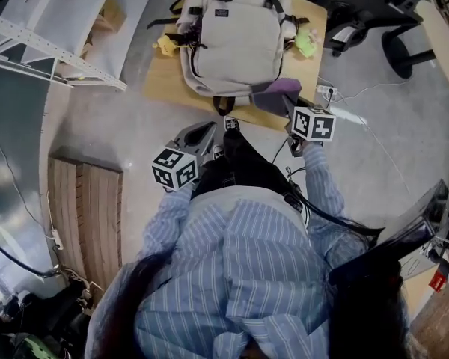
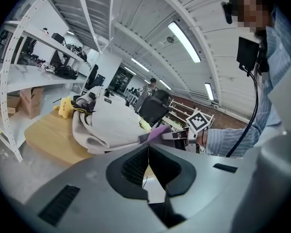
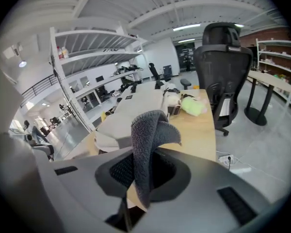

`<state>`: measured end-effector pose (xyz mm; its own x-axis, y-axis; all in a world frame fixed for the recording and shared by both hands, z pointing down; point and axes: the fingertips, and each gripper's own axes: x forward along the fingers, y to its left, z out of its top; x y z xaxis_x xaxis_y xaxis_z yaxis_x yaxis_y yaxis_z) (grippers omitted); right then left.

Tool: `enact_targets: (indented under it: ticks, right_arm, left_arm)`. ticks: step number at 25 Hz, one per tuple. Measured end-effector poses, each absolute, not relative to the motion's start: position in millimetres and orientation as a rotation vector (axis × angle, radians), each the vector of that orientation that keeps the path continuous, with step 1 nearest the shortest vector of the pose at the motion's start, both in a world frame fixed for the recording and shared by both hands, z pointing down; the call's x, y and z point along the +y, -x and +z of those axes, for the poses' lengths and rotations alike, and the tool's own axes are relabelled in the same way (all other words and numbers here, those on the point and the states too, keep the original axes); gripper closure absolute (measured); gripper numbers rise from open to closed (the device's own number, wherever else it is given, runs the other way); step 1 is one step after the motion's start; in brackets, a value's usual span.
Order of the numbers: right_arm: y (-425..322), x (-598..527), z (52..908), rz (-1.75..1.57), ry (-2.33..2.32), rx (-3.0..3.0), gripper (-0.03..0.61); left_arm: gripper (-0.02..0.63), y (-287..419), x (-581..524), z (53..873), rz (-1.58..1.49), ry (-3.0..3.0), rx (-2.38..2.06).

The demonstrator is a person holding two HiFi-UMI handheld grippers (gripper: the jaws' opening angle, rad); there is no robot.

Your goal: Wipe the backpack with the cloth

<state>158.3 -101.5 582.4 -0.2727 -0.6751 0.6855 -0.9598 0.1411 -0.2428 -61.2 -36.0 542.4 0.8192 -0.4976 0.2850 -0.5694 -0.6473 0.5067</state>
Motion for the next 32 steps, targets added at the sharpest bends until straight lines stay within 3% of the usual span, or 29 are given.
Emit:
enact_targets:
  ticks: [10, 25, 32]
  right_arm:
    - [-206, -69, 570, 0.995, -1.746, -1.931, 0.537]
    - [-108, -100, 528, 0.951, -1.529, -2.156, 0.537]
    - [-96, -69, 535, 0.957, -1.405, -2.222, 0.537]
  left_arm:
    - [0.607, 46, -30, 550, 0.162, -2.407, -0.700]
    - [0.607, 105, -35, 568, 0.058, -2.247, -0.934]
    - [0.607, 109, -32, 564, 0.039, -2.224, -1.027]
